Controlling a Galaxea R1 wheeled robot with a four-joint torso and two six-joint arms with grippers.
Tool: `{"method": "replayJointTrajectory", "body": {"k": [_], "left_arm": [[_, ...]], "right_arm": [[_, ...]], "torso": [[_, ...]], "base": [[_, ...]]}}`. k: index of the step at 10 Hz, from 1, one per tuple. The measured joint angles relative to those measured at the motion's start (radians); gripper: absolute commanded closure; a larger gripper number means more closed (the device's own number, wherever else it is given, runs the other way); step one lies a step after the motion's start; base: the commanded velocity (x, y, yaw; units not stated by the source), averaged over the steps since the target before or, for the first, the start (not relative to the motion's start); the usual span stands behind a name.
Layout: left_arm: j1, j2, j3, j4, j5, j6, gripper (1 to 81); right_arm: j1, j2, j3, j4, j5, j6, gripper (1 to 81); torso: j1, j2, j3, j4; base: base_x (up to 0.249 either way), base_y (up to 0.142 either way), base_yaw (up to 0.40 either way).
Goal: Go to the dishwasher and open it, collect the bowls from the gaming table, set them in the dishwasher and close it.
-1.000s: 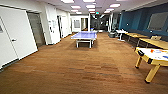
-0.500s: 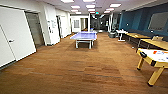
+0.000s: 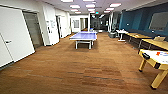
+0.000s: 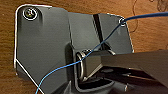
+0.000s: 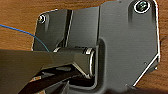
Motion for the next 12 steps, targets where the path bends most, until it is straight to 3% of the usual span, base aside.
{"method": "replayJointTrajectory", "body": {"k": [5,12], "left_arm": [[-0.003,0.0,0.0,0.0,0.0,0.0,1.0],[0.003,0.0,-0.002,0.0,0.002,0.0,1.0]], "right_arm": [[0.003,0.003,0.0,0.0,0.0,0.0,1.0],[-0.003,0.003,0.0,0.0,0.0,-0.001,1.0]], "torso": [[0.0,0.0,0.0,0.0],[0.0,0.0,0.0,0.0]], "base": [[0.183,0.0,0.0],[0.0,0.0,0.0]]}}
